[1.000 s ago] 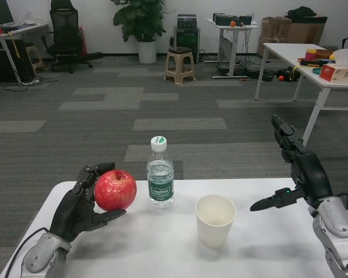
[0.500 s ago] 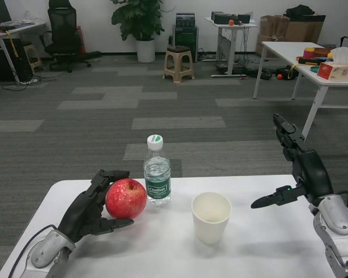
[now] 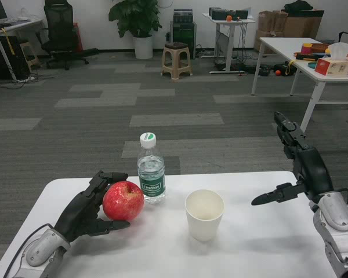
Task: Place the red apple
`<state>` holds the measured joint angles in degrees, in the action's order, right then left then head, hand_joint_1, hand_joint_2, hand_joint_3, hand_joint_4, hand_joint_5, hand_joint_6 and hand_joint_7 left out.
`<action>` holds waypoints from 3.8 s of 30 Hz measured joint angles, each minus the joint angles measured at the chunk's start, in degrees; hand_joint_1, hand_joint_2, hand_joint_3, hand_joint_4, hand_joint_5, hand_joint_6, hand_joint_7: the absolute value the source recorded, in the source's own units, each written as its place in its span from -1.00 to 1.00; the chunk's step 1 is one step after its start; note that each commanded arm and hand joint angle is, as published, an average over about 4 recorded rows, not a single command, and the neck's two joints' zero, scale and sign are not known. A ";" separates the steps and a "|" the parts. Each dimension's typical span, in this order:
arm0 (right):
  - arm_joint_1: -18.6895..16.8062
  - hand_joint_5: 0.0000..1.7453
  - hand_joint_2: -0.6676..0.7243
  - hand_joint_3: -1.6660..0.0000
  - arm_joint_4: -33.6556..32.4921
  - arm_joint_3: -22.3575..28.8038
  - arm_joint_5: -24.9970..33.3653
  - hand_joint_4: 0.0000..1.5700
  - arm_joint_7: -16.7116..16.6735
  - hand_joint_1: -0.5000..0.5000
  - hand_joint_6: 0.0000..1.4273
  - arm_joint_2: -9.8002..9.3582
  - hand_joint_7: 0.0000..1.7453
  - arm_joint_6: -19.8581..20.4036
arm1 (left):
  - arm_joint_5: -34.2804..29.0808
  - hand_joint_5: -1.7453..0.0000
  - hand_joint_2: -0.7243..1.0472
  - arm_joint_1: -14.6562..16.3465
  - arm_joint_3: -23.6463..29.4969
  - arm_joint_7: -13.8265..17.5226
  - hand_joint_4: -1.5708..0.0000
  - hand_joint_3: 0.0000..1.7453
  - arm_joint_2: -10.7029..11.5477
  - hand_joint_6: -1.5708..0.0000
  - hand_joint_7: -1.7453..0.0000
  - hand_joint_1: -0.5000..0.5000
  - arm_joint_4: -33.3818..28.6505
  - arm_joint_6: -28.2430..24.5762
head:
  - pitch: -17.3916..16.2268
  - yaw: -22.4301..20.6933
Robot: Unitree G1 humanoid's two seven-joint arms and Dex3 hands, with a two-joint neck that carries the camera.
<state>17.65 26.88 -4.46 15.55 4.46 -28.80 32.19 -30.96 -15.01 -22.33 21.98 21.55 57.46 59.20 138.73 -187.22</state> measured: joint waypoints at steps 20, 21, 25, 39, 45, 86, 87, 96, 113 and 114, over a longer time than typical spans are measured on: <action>0.00 -1.00 -0.09 1.00 1.85 -0.18 0.00 -1.00 0.00 -1.00 -1.00 0.01 -0.92 0.00 | 0.42 0.53 1.00 0.34 0.44 2.29 1.00 -1.00 3.62 0.65 -0.44 -0.16 7.13 3.33 | -1.20 -1.32; 0.00 -1.00 -0.09 1.00 1.95 -0.18 0.00 -1.00 0.00 -1.00 -1.00 0.01 -0.92 0.00 | 0.55 0.53 1.00 0.34 0.44 2.30 1.00 -1.00 3.62 0.67 -0.44 -0.16 7.17 3.42 | -1.25 -1.37; 0.00 -1.00 -0.09 1.00 2.31 -0.18 0.00 -1.00 0.00 -1.00 -1.00 0.01 -0.92 0.00 | 2.12 0.53 1.00 0.34 0.46 2.33 1.00 -1.00 3.64 0.73 -0.44 -0.11 7.25 3.98 | -1.42 -1.70; 0.02 -1.00 -0.09 1.00 3.07 -0.76 0.00 -1.00 0.00 -1.00 -1.00 0.01 -0.88 0.00 | 11.91 0.41 0.68 0.34 4.56 2.69 1.00 -1.00 3.93 0.99 -0.26 0.02 7.28 6.75 | -1.19 -4.84; 0.03 -1.00 -0.09 1.00 3.11 -0.89 0.00 -1.00 0.00 -0.98 -1.00 0.01 -0.92 0.00 | 13.11 0.38 0.85 0.51 5.00 3.15 1.00 -1.00 4.29 1.00 0.06 0.02 7.36 6.40 | -1.19 -5.35; 0.03 -1.00 -0.18 1.00 3.10 -1.40 0.00 -1.00 0.00 -0.98 -1.00 0.21 -0.92 0.00 | 11.77 0.65 0.30 2.66 12.74 3.41 1.00 -1.00 4.48 1.00 0.82 -1.00 7.81 6.31 | -0.95 -6.85; 0.03 -1.00 -0.18 1.00 3.10 -1.40 0.00 -1.00 0.00 -0.98 -1.00 0.21 -0.92 0.00 | 11.65 0.65 0.23 2.67 12.78 3.40 1.00 -1.00 4.48 1.00 0.82 -1.00 7.82 6.31 | -0.96 -6.89; 0.03 -1.00 -0.18 1.00 3.11 -1.40 0.00 -1.00 0.00 -1.00 -1.00 0.21 -0.92 0.00 | 11.23 0.71 0.43 2.71 13.14 3.38 1.00 -1.00 4.49 1.00 0.76 -1.00 7.89 6.21 | -1.09 -7.36; 0.10 -1.00 -0.18 1.00 4.03 -1.43 0.00 -1.00 -0.05 -0.96 -1.00 0.23 -0.88 0.00 | 0.15 0.65 0.40 5.95 25.00 3.09 1.00 -1.00 3.98 1.00 0.76 -1.00 5.11 6.07 | 0.06 -9.86; 0.10 -1.00 -0.18 1.00 4.06 -1.43 0.00 -1.00 -0.05 -0.94 -1.00 0.23 -0.90 0.00 | -0.22 0.65 0.40 6.15 25.52 3.09 1.00 -1.00 3.99 1.00 0.76 -1.00 4.34 6.07 | 0.15 -9.93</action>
<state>17.75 30.94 -5.89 15.56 4.41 -28.56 32.20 -31.18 -8.86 3.20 25.07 25.55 61.81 65.26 138.88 -197.15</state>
